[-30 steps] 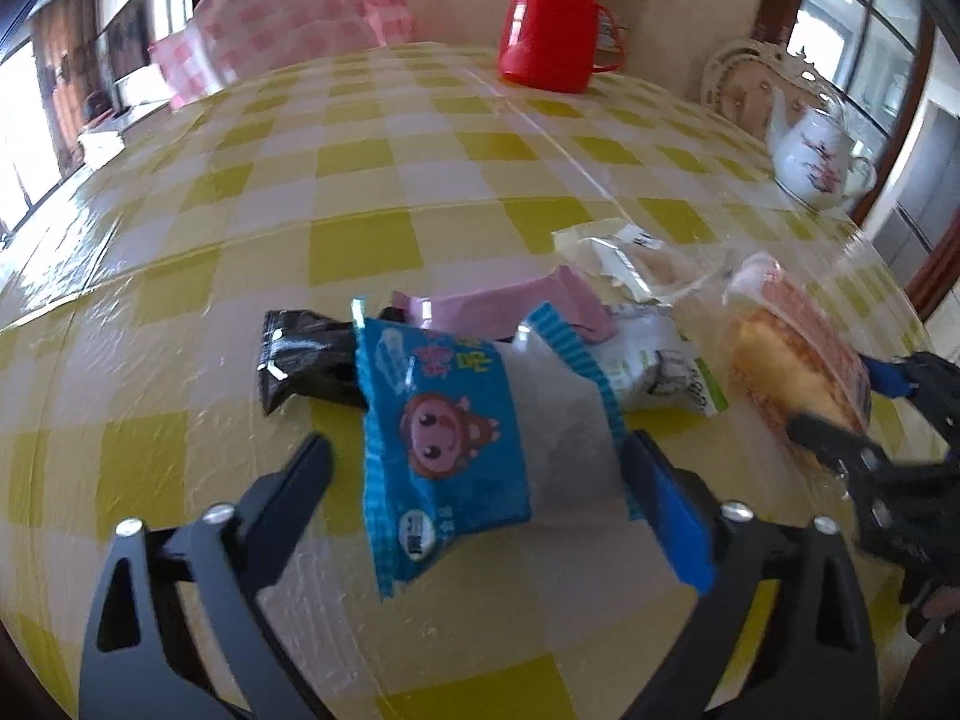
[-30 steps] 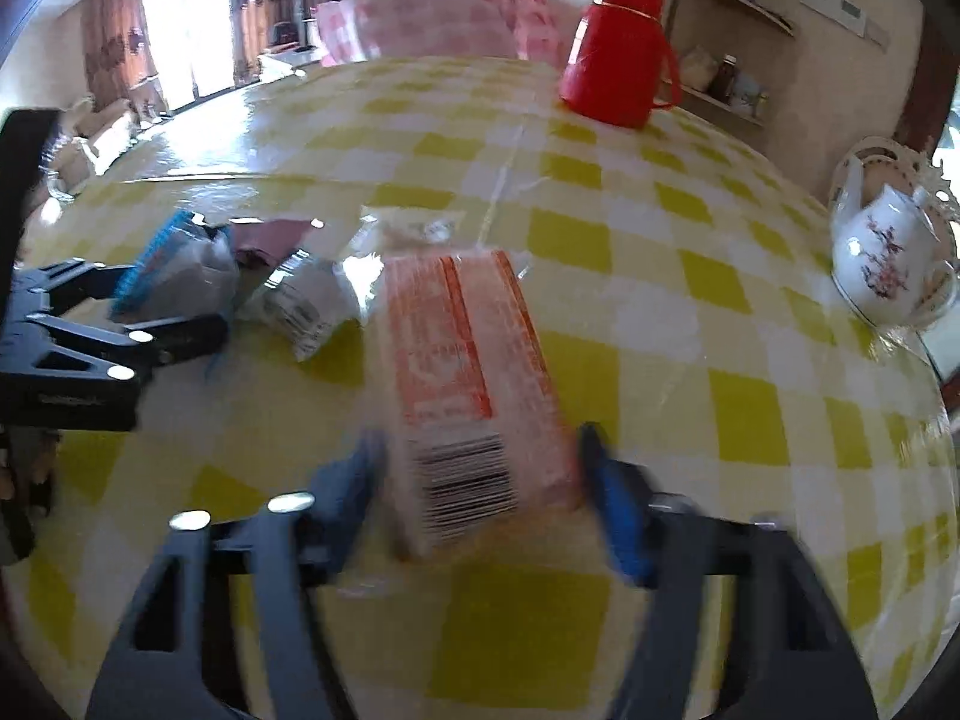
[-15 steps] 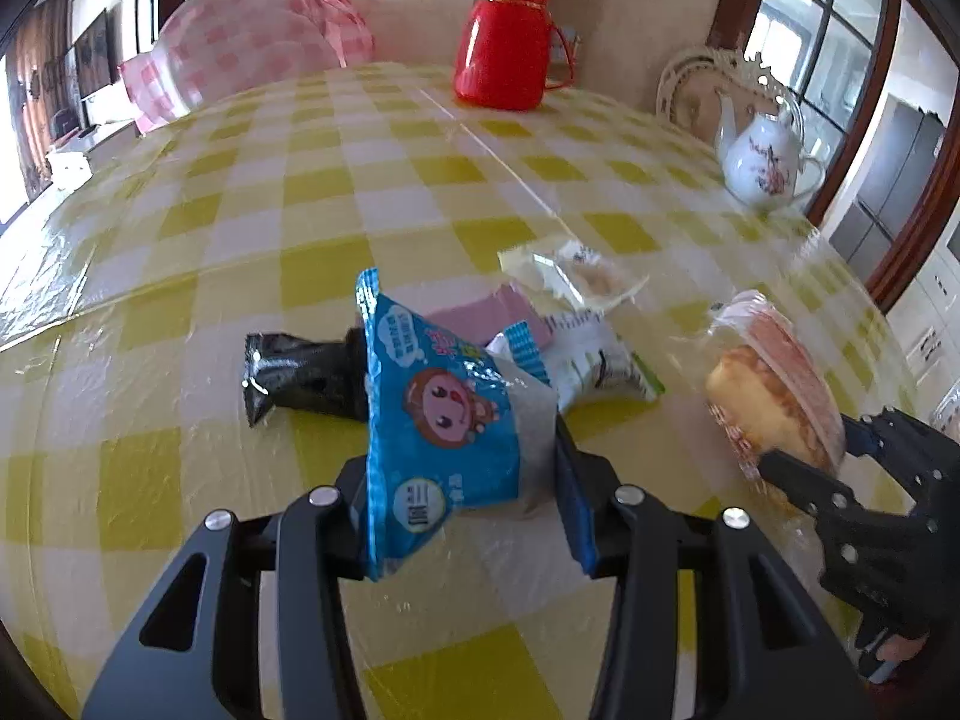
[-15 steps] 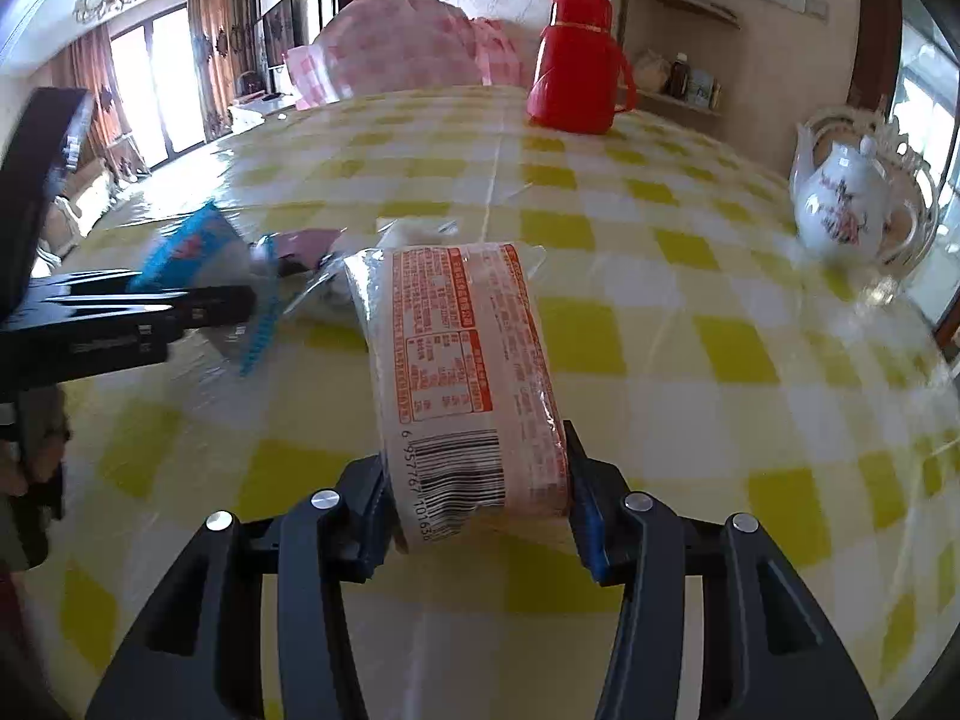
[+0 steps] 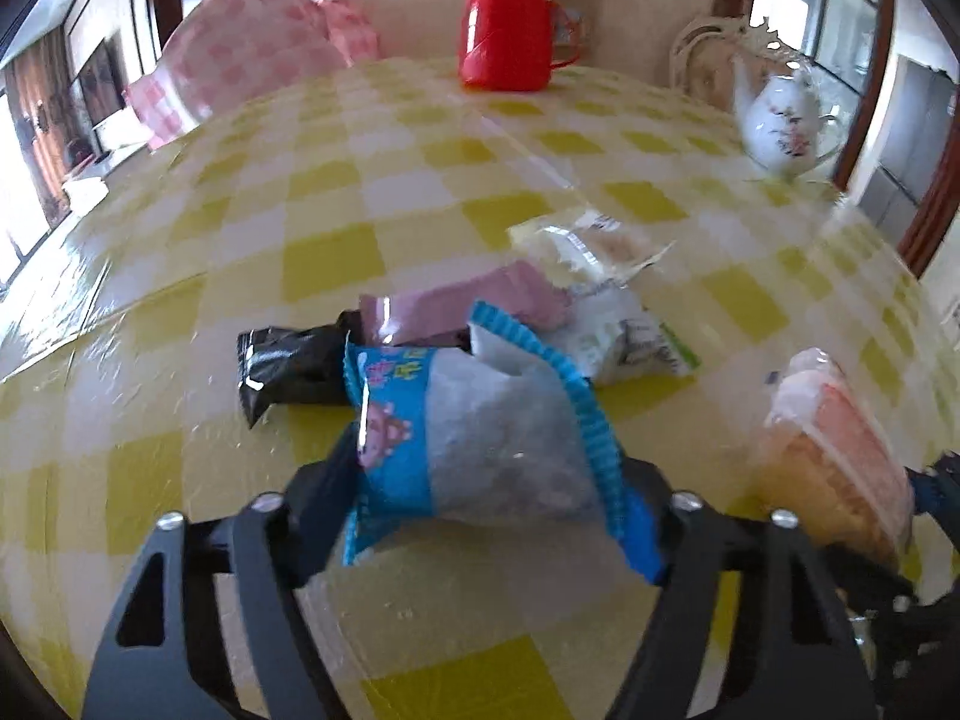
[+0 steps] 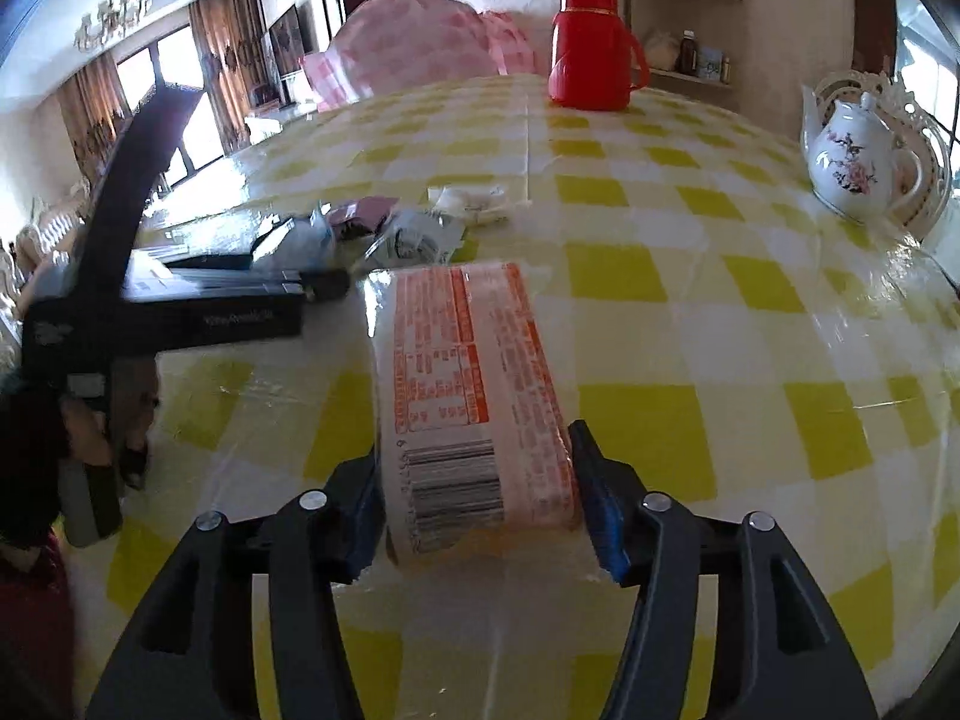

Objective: Organize snacks
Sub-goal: 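Carry the blue bag and bread bag over the white box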

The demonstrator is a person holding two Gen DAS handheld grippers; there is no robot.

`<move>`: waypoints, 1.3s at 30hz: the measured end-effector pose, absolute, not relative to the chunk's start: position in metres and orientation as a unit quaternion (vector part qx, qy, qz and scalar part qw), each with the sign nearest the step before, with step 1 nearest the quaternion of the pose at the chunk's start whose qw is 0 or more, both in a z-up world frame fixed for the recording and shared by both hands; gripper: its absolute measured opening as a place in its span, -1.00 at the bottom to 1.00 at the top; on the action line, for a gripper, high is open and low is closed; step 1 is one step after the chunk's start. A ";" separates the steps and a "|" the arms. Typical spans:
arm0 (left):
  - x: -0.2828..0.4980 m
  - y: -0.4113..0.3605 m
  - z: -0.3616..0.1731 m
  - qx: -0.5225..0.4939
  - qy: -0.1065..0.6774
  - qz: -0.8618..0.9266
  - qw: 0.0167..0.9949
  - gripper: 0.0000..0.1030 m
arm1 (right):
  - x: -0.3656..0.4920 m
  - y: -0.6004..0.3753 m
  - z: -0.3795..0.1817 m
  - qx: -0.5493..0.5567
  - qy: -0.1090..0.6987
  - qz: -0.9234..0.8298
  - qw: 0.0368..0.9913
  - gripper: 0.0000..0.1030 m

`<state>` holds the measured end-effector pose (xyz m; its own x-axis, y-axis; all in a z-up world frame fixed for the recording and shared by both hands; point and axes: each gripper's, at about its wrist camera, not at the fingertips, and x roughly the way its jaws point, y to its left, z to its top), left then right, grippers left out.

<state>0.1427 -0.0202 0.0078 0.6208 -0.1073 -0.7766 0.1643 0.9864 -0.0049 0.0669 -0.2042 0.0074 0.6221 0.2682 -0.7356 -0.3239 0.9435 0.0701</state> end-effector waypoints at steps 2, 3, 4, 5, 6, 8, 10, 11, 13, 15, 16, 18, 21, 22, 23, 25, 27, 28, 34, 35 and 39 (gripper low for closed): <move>0.140 -0.023 0.010 0.042 0.424 -0.079 0.901 0.21 | 0.063 -0.203 0.010 -0.039 0.393 0.167 0.903 -0.06; 0.138 -0.021 0.013 0.032 0.421 -0.086 0.903 0.15 | 0.061 -0.202 0.011 -0.043 0.389 0.169 0.905 -0.07; 0.136 -0.020 0.016 0.019 0.419 -0.094 0.903 0.14 | 0.059 -0.202 0.012 -0.044 0.383 0.165 0.908 -0.07; 0.134 -0.018 0.020 0.007 0.414 -0.100 0.905 0.14 | 0.057 -0.204 0.015 -0.038 0.374 0.159 0.913 -0.08; 0.131 -0.018 0.025 0.004 0.408 -0.102 0.907 0.14 | 0.055 -0.208 0.018 -0.023 0.367 0.160 0.916 -0.09; 0.122 -0.019 0.035 0.010 0.388 -0.098 0.916 0.14 | 0.052 -0.217 0.025 0.003 0.354 0.161 0.921 -0.09; 0.112 -0.016 0.045 0.003 0.368 -0.095 0.925 0.14 | 0.047 -0.225 0.031 0.023 0.340 0.161 0.926 -0.09; 0.108 -0.016 0.049 -0.001 0.360 -0.095 0.928 0.14 | 0.042 -0.231 0.035 0.040 0.329 0.161 0.930 -0.09; 0.099 -0.013 0.055 -0.005 0.343 -0.094 0.935 0.14 | 0.036 -0.239 0.040 0.065 0.312 0.154 0.935 -0.09; 0.086 -0.011 0.061 -0.010 0.322 -0.091 0.942 0.14 | 0.029 -0.247 0.046 0.081 0.293 0.142 0.942 -0.09; 0.083 -0.011 0.063 -0.011 0.316 -0.091 0.944 0.14 | 0.025 -0.250 0.050 0.088 0.283 0.137 0.945 -0.09; 0.071 -0.010 0.069 -0.014 0.296 -0.085 0.951 0.14 | 0.017 -0.253 0.054 0.098 0.268 0.131 0.950 -0.09; 0.053 -0.007 0.076 -0.026 0.265 -0.078 0.961 0.14 | 0.004 -0.255 0.061 0.101 0.246 0.120 0.956 -0.09; 0.047 -0.006 0.078 -0.028 0.255 -0.075 0.964 0.14 | 0.001 -0.256 0.062 0.102 0.242 0.118 0.958 -0.09; 0.042 -0.006 0.080 -0.032 0.247 -0.074 0.966 0.14 | -0.005 -0.255 0.065 0.102 0.232 0.114 0.961 -0.09; 0.032 -0.005 0.084 -0.039 0.234 -0.077 0.968 0.14 | -0.018 -0.252 0.070 0.100 0.213 0.106 0.966 -0.09; 0.019 -0.005 0.088 -0.043 0.216 -0.077 0.972 0.15 | -0.030 -0.251 0.076 0.100 0.192 0.099 0.971 -0.09; 0.014 -0.005 0.089 -0.044 0.209 -0.079 0.974 0.15 | -0.036 -0.251 0.079 0.101 0.182 0.095 0.974 -0.09; -0.015 -0.009 0.094 -0.046 0.186 -0.090 0.977 0.15 | -0.069 -0.246 0.086 0.096 0.134 0.079 0.983 -0.09; -0.020 -0.009 0.095 -0.047 0.182 -0.091 0.978 0.15 | -0.071 -0.244 0.085 0.097 0.135 0.080 0.983 -0.09; -0.037 -0.010 0.091 -0.050 0.176 -0.093 0.979 0.15 | -0.074 -0.237 0.080 0.094 0.145 0.084 0.981 -0.09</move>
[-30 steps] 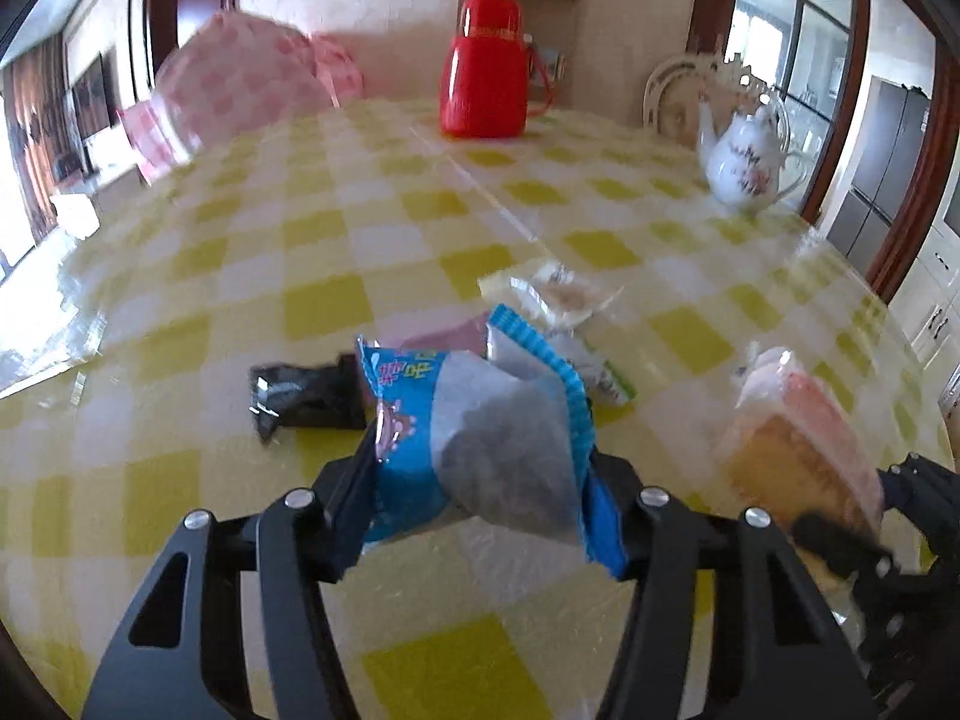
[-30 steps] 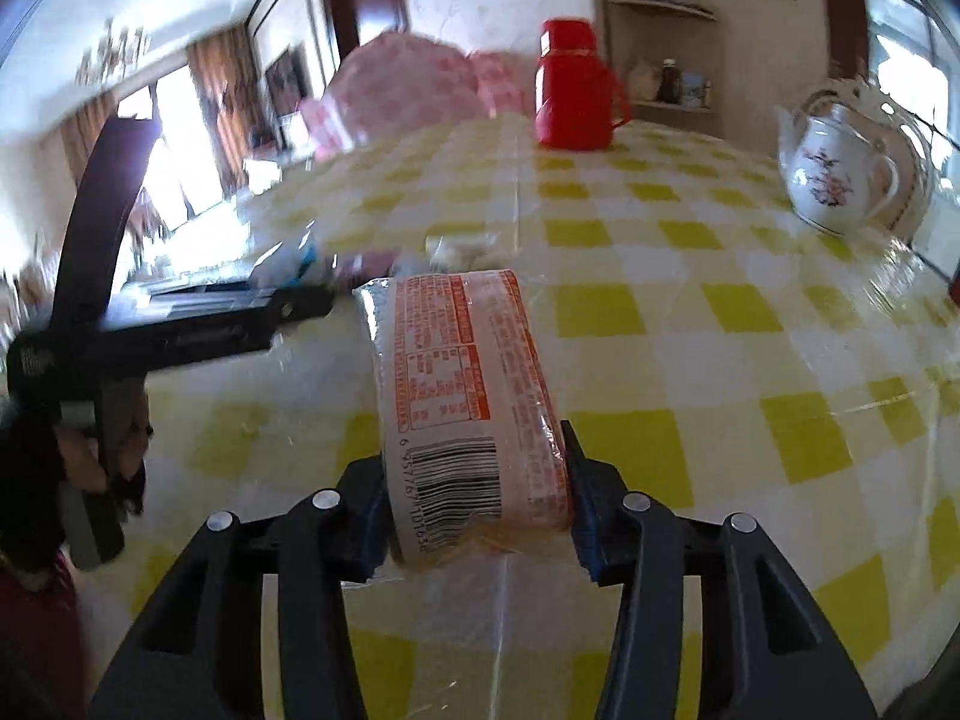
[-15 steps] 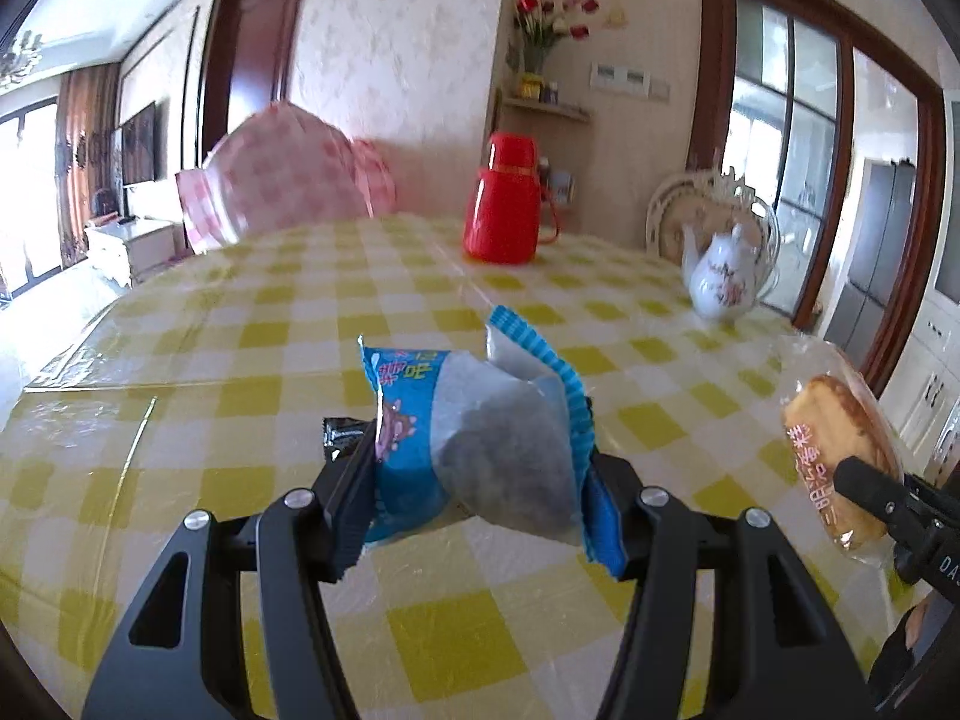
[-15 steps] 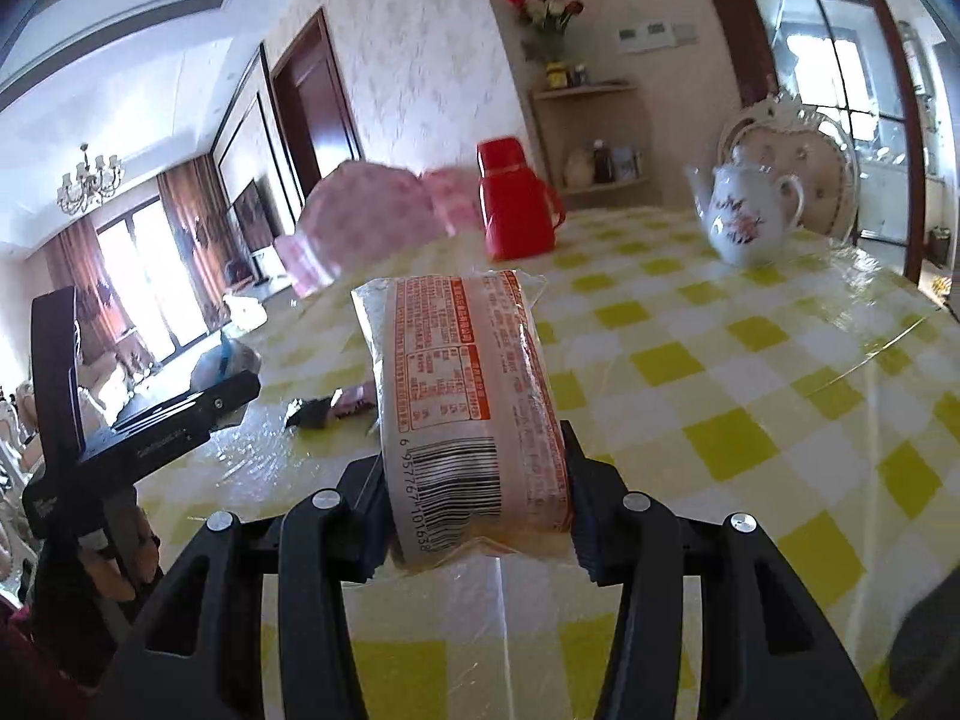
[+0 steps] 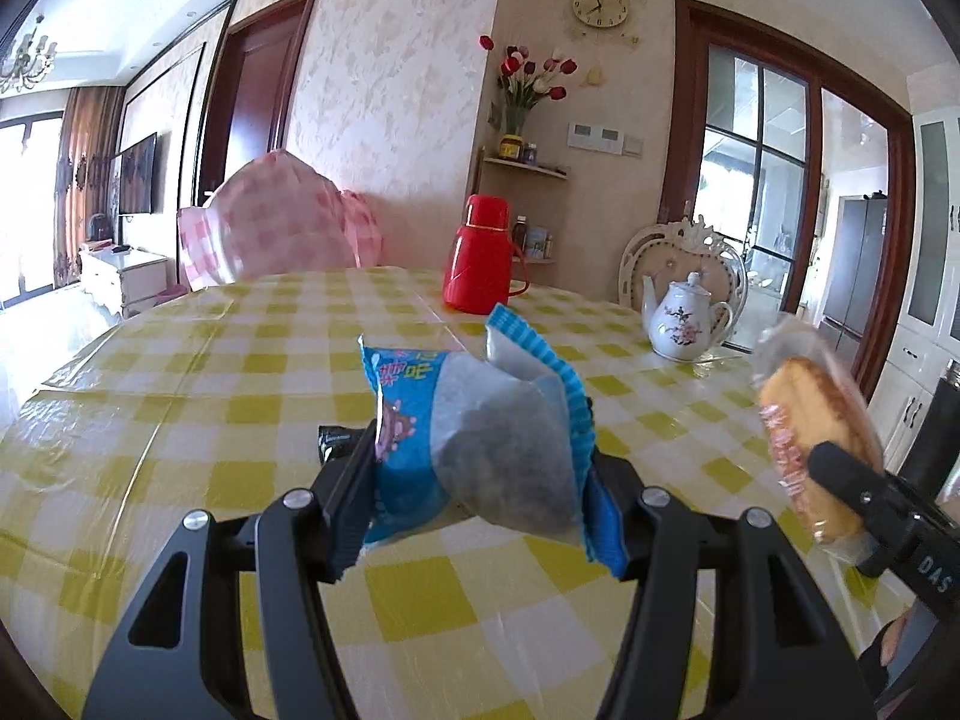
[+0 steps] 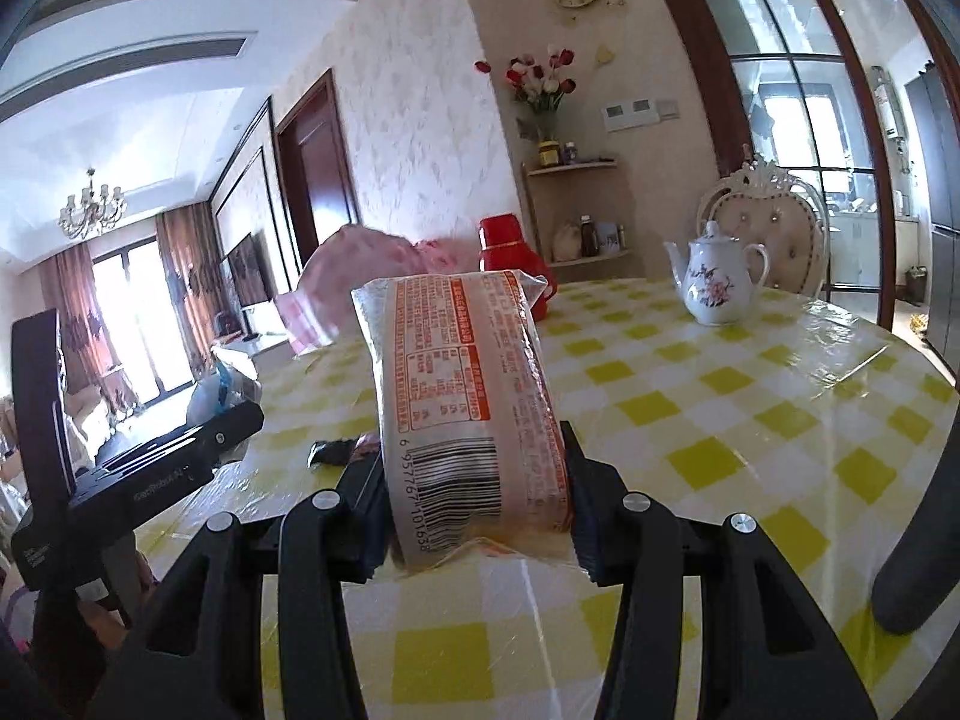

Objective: Organize snacks
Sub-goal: 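Carry the blue bag and bread bag over the white box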

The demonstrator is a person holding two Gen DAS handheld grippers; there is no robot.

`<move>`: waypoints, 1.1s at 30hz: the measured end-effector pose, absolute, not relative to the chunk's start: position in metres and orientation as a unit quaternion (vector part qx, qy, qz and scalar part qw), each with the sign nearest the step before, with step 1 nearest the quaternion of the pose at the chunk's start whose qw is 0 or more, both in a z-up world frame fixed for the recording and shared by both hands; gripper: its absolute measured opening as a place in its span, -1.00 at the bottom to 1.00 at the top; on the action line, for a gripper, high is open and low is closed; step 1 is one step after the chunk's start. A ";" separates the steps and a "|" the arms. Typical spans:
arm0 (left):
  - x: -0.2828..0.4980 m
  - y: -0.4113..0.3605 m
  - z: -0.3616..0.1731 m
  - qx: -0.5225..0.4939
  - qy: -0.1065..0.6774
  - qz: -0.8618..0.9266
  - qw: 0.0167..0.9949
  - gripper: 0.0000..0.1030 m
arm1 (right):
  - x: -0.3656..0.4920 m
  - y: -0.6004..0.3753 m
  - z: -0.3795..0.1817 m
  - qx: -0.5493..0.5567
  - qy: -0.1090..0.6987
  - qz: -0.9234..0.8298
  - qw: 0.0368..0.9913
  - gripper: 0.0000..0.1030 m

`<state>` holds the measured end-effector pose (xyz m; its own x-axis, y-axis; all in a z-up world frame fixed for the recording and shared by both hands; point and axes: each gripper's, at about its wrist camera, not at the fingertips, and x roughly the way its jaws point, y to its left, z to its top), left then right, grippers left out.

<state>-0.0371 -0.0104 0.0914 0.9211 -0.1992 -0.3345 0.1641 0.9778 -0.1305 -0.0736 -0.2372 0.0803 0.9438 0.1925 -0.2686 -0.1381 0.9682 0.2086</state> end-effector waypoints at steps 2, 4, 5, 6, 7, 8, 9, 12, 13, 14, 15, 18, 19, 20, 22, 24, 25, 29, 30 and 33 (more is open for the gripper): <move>-0.044 -0.009 0.087 -0.054 0.180 -0.094 0.978 0.15 | -0.076 -0.234 0.080 0.093 0.146 0.086 0.981 -0.09; -0.049 -0.007 0.087 -0.059 0.179 -0.095 0.977 0.15 | -0.080 -0.233 0.080 0.099 0.147 0.091 0.980 -0.09; -0.055 -0.005 0.088 -0.060 0.175 -0.094 0.978 0.15 | -0.084 -0.231 0.080 0.102 0.147 0.094 0.979 -0.09; -0.061 -0.004 0.089 -0.060 0.172 -0.093 0.979 0.15 | -0.087 -0.230 0.080 0.105 0.147 0.098 0.979 -0.09; -0.064 -0.003 0.090 -0.060 0.170 -0.093 0.979 0.15 | -0.092 -0.229 0.081 0.111 0.145 0.104 0.978 -0.09; -0.070 -0.002 0.091 -0.061 0.169 -0.093 0.979 0.15 | -0.097 -0.227 0.081 0.115 0.144 0.108 0.977 -0.09; -0.074 -0.001 0.091 -0.061 0.168 -0.093 0.980 0.15 | -0.101 -0.225 0.081 0.119 0.143 0.114 0.976 -0.09; -0.091 0.001 0.091 -0.056 0.167 -0.095 0.980 0.15 | -0.114 -0.215 0.082 0.116 0.144 0.128 0.974 -0.09; -0.094 0.002 0.091 -0.054 0.167 -0.094 0.980 0.15 | -0.116 -0.212 0.082 0.114 0.145 0.132 0.974 -0.09; -0.099 0.002 0.091 -0.049 0.168 -0.092 0.980 0.15 | -0.118 -0.209 0.082 0.115 0.146 0.138 0.973 -0.09; -0.101 0.003 0.092 -0.045 0.170 -0.090 0.980 0.15 | -0.120 -0.207 0.082 0.117 0.146 0.142 0.972 -0.09; -0.111 0.008 0.091 -0.042 0.176 -0.086 0.980 0.15 | -0.127 -0.199 0.083 0.121 0.151 0.157 0.968 -0.09; -0.114 0.009 0.091 -0.040 0.178 -0.083 0.980 0.16 | -0.129 -0.196 0.083 0.120 0.151 0.161 0.968 -0.09; -0.117 0.011 0.092 -0.038 0.181 -0.079 0.979 0.16 | -0.131 -0.192 0.083 0.118 0.154 0.166 0.967 -0.09; -0.123 0.017 0.093 -0.037 0.186 -0.073 0.979 0.15 | -0.134 -0.184 0.083 0.116 0.160 0.176 0.964 -0.09; -0.130 0.023 0.094 -0.037 0.192 -0.067 0.978 0.15 | -0.137 -0.177 0.083 0.114 0.165 0.186 0.962 -0.09; -0.132 0.026 0.094 -0.036 0.195 -0.065 0.978 0.15 | -0.139 -0.171 0.083 0.111 0.167 0.193 0.961 -0.09; -0.147 0.040 0.094 -0.027 0.204 -0.049 0.977 0.16 | -0.148 -0.148 0.082 0.101 0.176 0.220 0.954 -0.09; -0.151 0.044 0.094 -0.025 0.206 -0.045 0.977 0.16 | -0.150 -0.141 0.082 0.098 0.178 0.229 0.952 -0.09; -0.165 0.056 0.093 -0.017 0.208 -0.031 0.977 0.16 | -0.158 -0.122 0.081 0.085 0.183 0.250 0.947 -0.09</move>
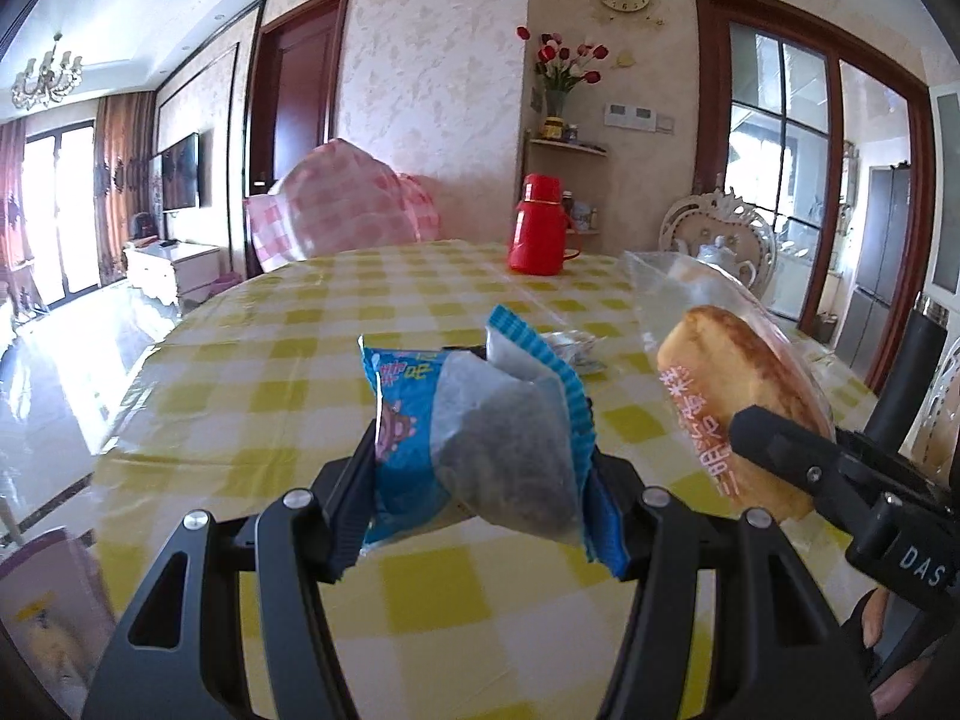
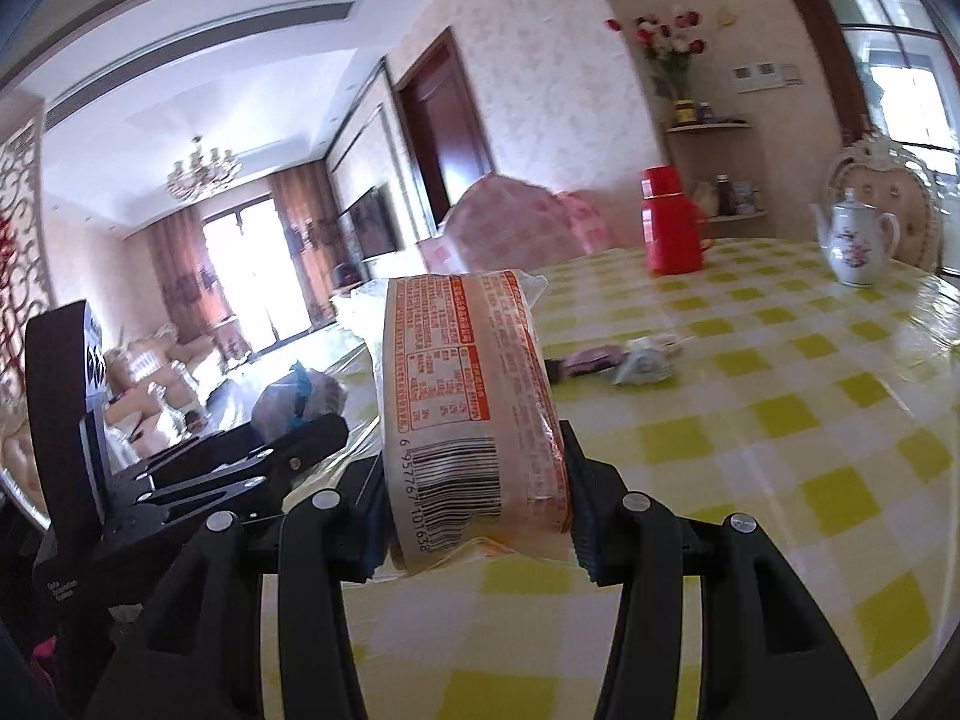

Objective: Organize snacks
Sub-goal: 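Carry the blue bag and bread bag over the white box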

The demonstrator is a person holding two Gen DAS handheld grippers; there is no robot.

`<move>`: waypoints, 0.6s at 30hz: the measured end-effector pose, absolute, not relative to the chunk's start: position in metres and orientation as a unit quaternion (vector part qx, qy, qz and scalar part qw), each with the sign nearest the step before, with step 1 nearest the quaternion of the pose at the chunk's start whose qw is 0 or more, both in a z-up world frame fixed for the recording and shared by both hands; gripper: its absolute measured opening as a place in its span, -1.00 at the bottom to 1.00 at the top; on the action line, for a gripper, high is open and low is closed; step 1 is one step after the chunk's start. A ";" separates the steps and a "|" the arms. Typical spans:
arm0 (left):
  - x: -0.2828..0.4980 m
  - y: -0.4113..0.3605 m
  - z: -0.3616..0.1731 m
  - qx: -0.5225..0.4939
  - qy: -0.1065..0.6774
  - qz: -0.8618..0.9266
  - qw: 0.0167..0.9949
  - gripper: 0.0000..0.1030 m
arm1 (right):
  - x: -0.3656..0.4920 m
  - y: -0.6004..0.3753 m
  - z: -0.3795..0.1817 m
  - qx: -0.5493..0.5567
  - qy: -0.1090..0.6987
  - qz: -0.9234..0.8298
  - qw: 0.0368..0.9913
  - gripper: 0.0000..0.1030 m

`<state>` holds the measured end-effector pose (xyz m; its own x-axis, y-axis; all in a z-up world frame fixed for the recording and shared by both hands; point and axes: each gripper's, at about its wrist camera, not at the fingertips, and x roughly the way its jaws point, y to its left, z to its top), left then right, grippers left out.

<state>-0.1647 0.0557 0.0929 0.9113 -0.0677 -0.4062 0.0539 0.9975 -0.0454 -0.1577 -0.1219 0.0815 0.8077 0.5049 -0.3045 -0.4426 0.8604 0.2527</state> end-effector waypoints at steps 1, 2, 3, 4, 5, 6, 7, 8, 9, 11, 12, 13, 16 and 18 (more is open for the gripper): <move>-0.169 0.060 0.092 -0.015 0.208 -0.027 0.978 0.16 | -0.160 -0.115 0.082 0.081 0.185 0.258 0.945 -0.09; -0.175 0.066 0.092 -0.014 0.209 -0.022 0.978 0.16 | -0.165 -0.108 0.082 0.076 0.186 0.266 0.943 -0.09; -0.182 0.073 0.092 -0.012 0.210 -0.015 0.977 0.16 | -0.169 -0.101 0.082 0.073 0.188 0.274 0.940 -0.09; -0.186 0.077 0.092 -0.011 0.211 -0.012 0.977 0.16 | -0.173 -0.091 0.082 0.067 0.191 0.286 0.937 -0.09; -0.192 0.083 0.091 -0.008 0.213 -0.007 0.977 0.16 | -0.177 -0.084 0.083 0.063 0.191 0.293 0.935 -0.09; -0.199 0.090 0.091 -0.008 0.214 0.001 0.977 0.16 | -0.180 -0.078 0.083 0.057 0.192 0.300 0.933 -0.09; -0.203 0.095 0.091 -0.009 0.214 0.006 0.977 0.16 | -0.184 -0.070 0.084 0.051 0.193 0.307 0.931 -0.09; -0.209 0.103 0.090 -0.010 0.215 0.013 0.976 0.16 | -0.189 -0.060 0.084 0.043 0.194 0.318 0.927 -0.09; -0.216 0.111 0.090 -0.011 0.215 0.020 0.976 0.16 | -0.194 -0.053 0.085 0.039 0.194 0.325 0.925 -0.09; -0.228 0.124 0.092 -0.012 0.213 0.033 0.977 0.16 | -0.205 -0.035 0.086 0.024 0.194 0.343 0.919 -0.09; -0.234 0.132 0.093 -0.012 0.212 0.039 0.976 0.16 | -0.210 -0.027 0.086 0.018 0.194 0.350 0.917 -0.09; -0.243 0.141 0.093 -0.012 0.211 0.047 0.976 0.16 | -0.215 -0.019 0.087 0.012 0.193 0.356 0.914 -0.09; -0.255 0.160 0.095 -0.015 0.211 0.064 0.975 0.16 | -0.227 0.006 0.087 -0.005 0.198 0.381 0.903 -0.09; -0.263 0.177 0.095 -0.021 0.213 0.076 0.974 0.16 | -0.235 0.024 0.086 -0.019 0.201 0.395 0.896 -0.09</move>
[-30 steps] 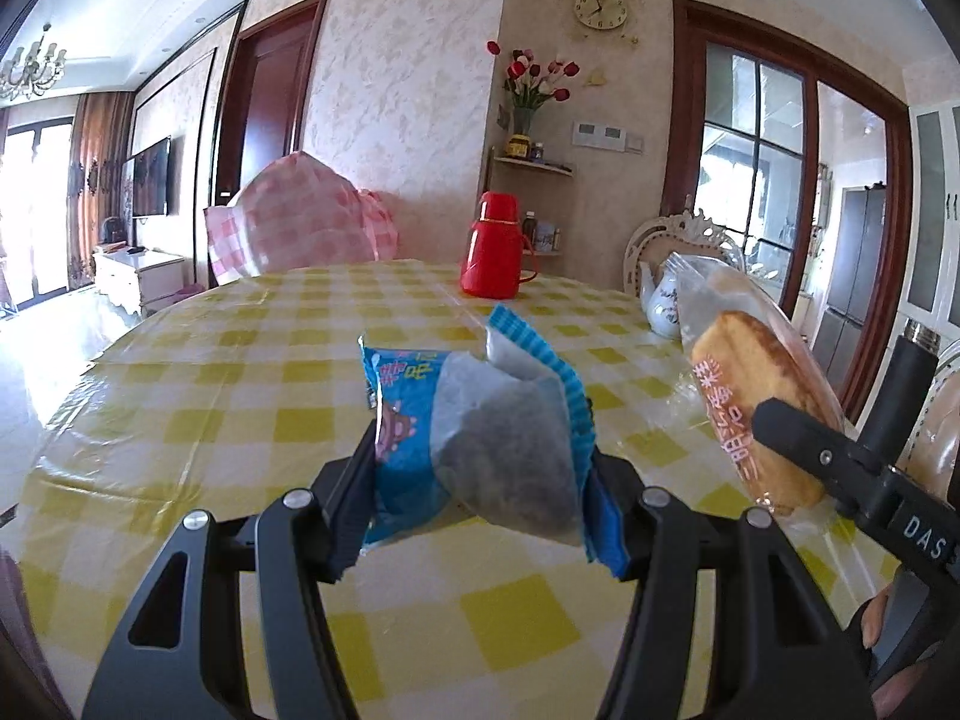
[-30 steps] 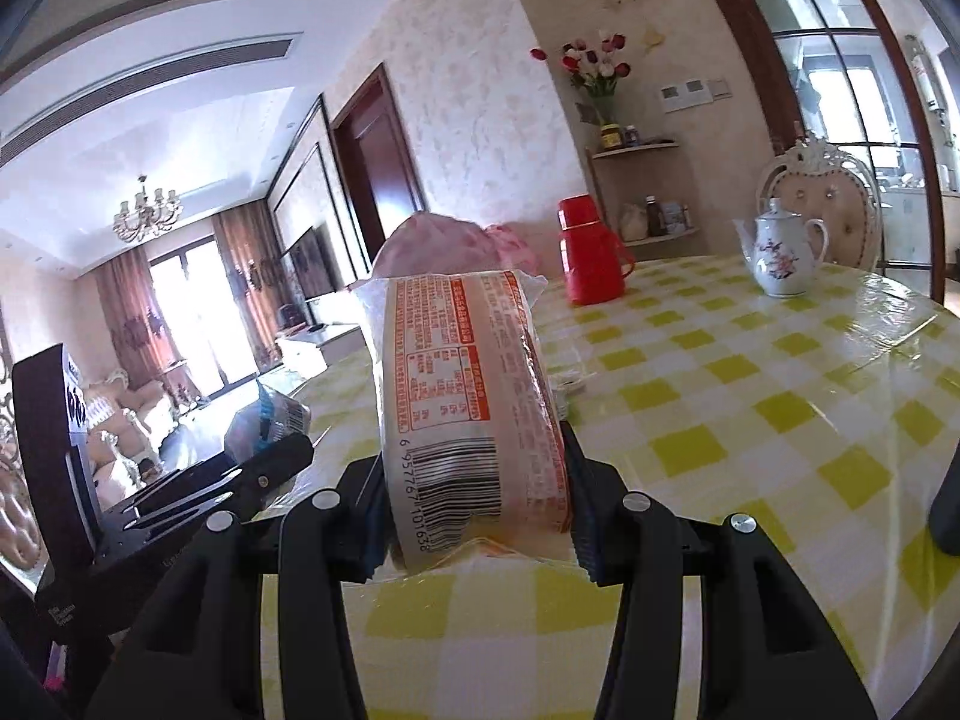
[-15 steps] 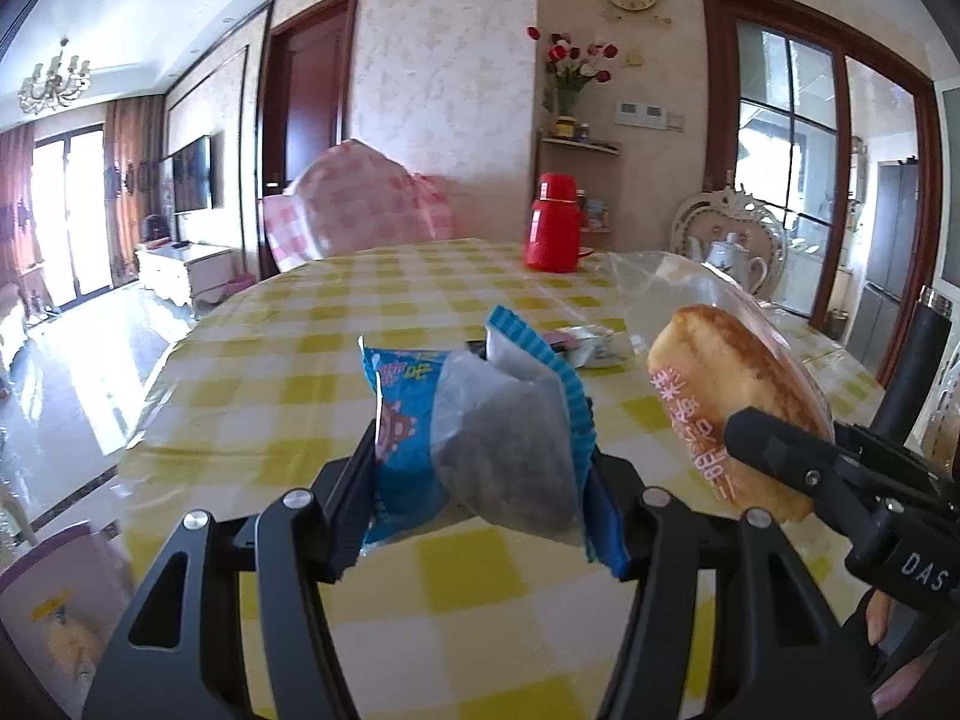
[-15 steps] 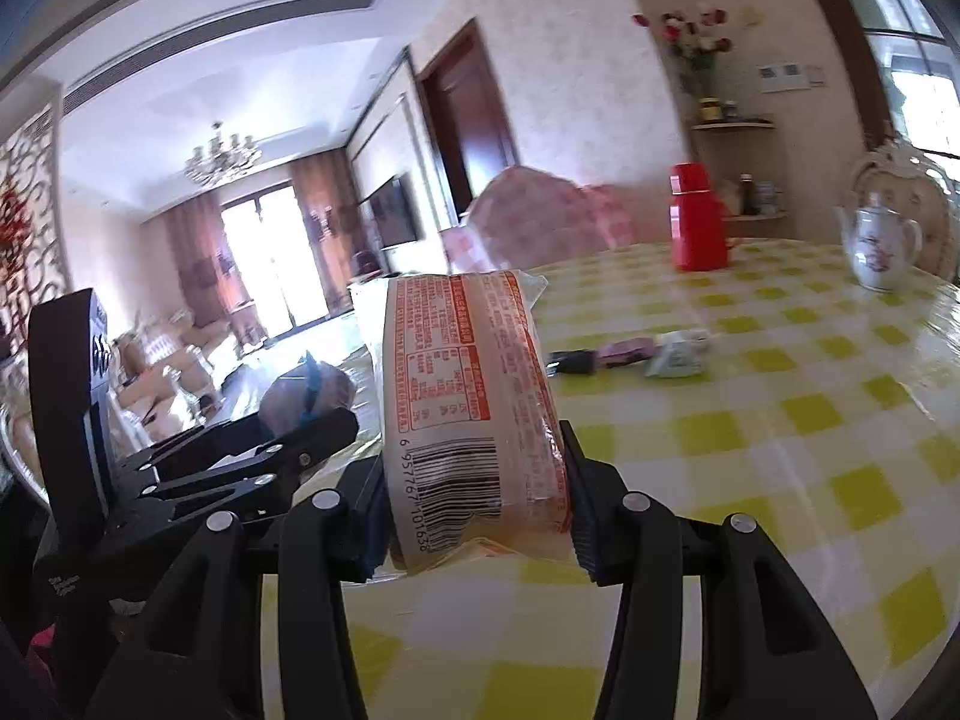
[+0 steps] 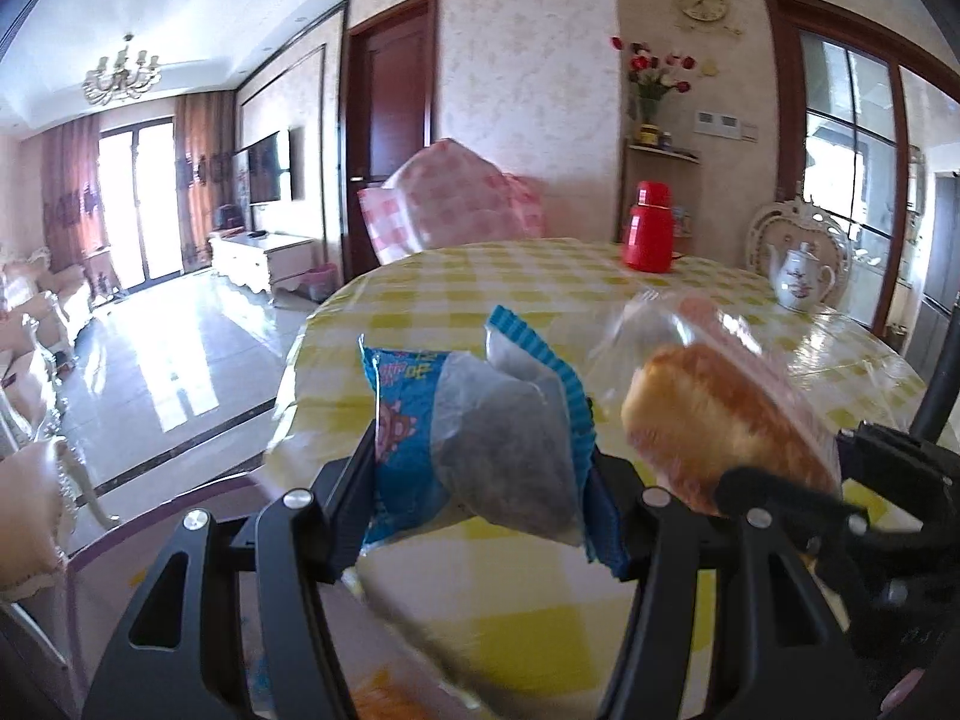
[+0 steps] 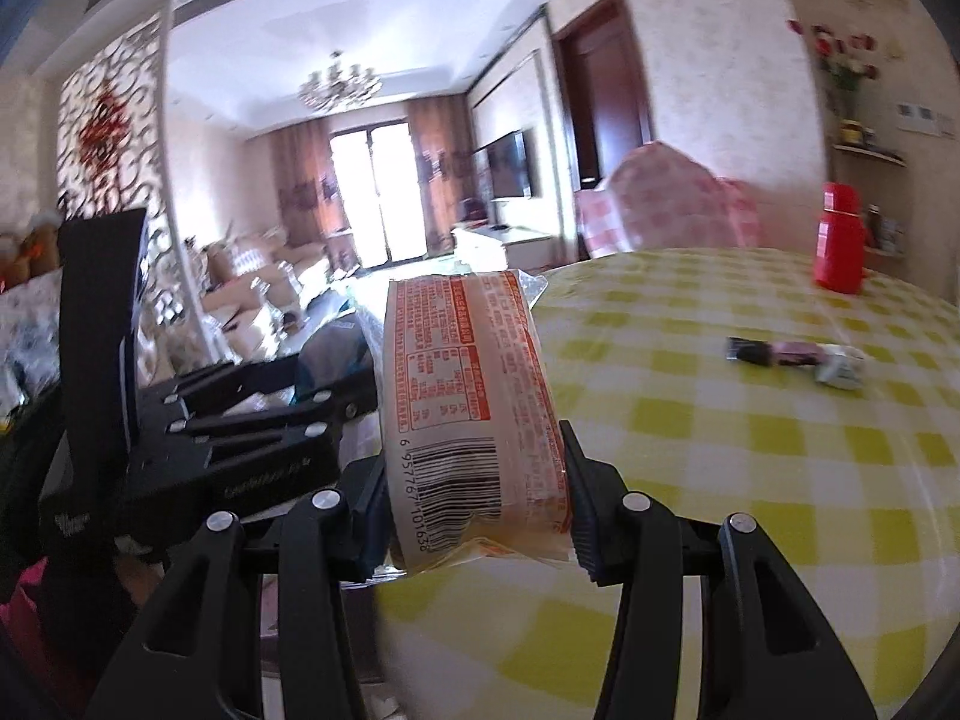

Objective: Organize snacks
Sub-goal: 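Carry the blue bag and bread bag over the white box, then open both tools over the box and return to the table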

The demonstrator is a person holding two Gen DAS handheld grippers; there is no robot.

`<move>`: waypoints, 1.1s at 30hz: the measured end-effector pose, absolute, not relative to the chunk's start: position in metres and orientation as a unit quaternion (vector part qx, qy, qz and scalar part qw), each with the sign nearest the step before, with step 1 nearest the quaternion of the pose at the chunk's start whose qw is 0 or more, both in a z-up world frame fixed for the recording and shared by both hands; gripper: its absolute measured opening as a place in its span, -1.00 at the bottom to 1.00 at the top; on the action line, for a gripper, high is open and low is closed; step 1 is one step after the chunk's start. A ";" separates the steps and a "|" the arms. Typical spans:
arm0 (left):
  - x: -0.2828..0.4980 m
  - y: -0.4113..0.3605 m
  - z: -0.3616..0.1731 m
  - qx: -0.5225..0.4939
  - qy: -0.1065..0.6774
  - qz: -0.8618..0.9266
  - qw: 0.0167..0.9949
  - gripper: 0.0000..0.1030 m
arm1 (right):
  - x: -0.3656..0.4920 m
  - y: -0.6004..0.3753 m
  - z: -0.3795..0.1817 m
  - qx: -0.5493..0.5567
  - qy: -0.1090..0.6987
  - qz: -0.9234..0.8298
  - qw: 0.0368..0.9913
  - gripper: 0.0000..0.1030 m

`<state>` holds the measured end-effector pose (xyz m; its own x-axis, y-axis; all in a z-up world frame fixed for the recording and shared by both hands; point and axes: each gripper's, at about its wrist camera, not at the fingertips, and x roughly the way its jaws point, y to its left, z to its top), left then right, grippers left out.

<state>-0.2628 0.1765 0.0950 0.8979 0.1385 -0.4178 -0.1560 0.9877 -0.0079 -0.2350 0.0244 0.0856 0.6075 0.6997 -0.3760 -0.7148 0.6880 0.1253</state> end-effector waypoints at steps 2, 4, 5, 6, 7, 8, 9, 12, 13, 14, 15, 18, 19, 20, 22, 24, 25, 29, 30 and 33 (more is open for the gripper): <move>-0.267 0.191 0.095 -0.026 0.215 0.088 0.972 0.16 | -0.244 0.041 0.084 -0.030 0.205 0.407 0.890 -0.09; -0.273 0.206 0.092 -0.030 0.219 0.099 0.970 0.16 | -0.247 0.053 0.082 -0.040 0.210 0.416 0.884 -0.09; -0.275 0.215 0.091 -0.034 0.221 0.106 0.969 0.16 | -0.249 0.061 0.080 -0.046 0.214 0.421 0.880 -0.09; -0.277 0.224 0.090 -0.038 0.224 0.113 0.967 0.16 | -0.250 0.067 0.079 -0.049 0.217 0.424 0.878 -0.09; -0.278 0.230 0.089 -0.039 0.228 0.118 0.966 0.16 | -0.250 0.074 0.077 -0.053 0.219 0.426 0.876 -0.09; -0.280 0.240 0.088 -0.040 0.233 0.125 0.964 0.16 | -0.252 0.082 0.076 -0.058 0.224 0.431 0.873 -0.09; -0.281 0.250 0.087 -0.040 0.237 0.134 0.961 0.16 | -0.254 0.090 0.074 -0.062 0.230 0.437 0.868 -0.09; -0.286 0.278 0.083 -0.046 0.249 0.163 0.954 0.16 | -0.261 0.111 0.067 -0.076 0.246 0.452 0.854 -0.09; -0.289 0.290 0.083 -0.054 0.251 0.173 0.951 0.16 | -0.265 0.120 0.063 -0.086 0.249 0.454 0.851 -0.09; -0.292 0.300 0.081 -0.058 0.254 0.182 0.948 0.16 | -0.267 0.125 0.060 -0.090 0.253 0.459 0.847 -0.09; -0.296 0.313 0.080 -0.062 0.259 0.195 0.944 0.16 | -0.270 0.130 0.057 -0.095 0.257 0.462 0.844 -0.09; -0.307 0.337 0.076 -0.071 0.268 0.221 0.935 0.16 | -0.278 0.145 0.046 -0.110 0.270 0.478 0.828 -0.09; -0.313 0.340 0.075 -0.072 0.269 0.225 0.934 0.16 | -0.282 0.149 0.043 -0.117 0.272 0.481 0.825 -0.09; -0.315 0.346 0.074 -0.076 0.271 0.232 0.931 0.17 | -0.286 0.155 0.040 -0.128 0.275 0.488 0.818 -0.09; -0.315 0.352 0.075 -0.078 0.275 0.243 0.927 0.23 | -0.296 0.163 0.036 -0.150 0.270 0.503 0.807 -0.11; -0.316 0.354 0.077 -0.079 0.273 0.253 0.925 0.53 | -0.303 0.165 0.037 -0.167 0.257 0.504 0.807 -0.03; -0.316 0.353 0.079 -0.080 0.267 0.260 0.924 0.72 | -0.303 0.164 0.039 -0.171 0.254 0.502 0.809 0.01; -0.309 0.340 0.081 -0.070 0.268 0.260 0.925 0.93 | -0.288 0.149 0.045 -0.146 0.259 0.495 0.817 0.18; -0.305 0.335 0.080 -0.063 0.270 0.259 0.925 0.94 | -0.283 0.142 0.047 -0.137 0.262 0.488 0.821 0.21; -0.292 0.318 0.077 -0.048 0.274 0.251 0.927 0.96 | -0.263 0.117 0.051 -0.112 0.267 0.466 0.836 0.48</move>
<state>-0.2924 0.3176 0.0766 0.7238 0.4384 -0.5329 -0.4910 0.8698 0.0486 -0.2633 0.1172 0.0508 0.4239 0.7190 -0.5507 -0.8386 0.5413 0.0612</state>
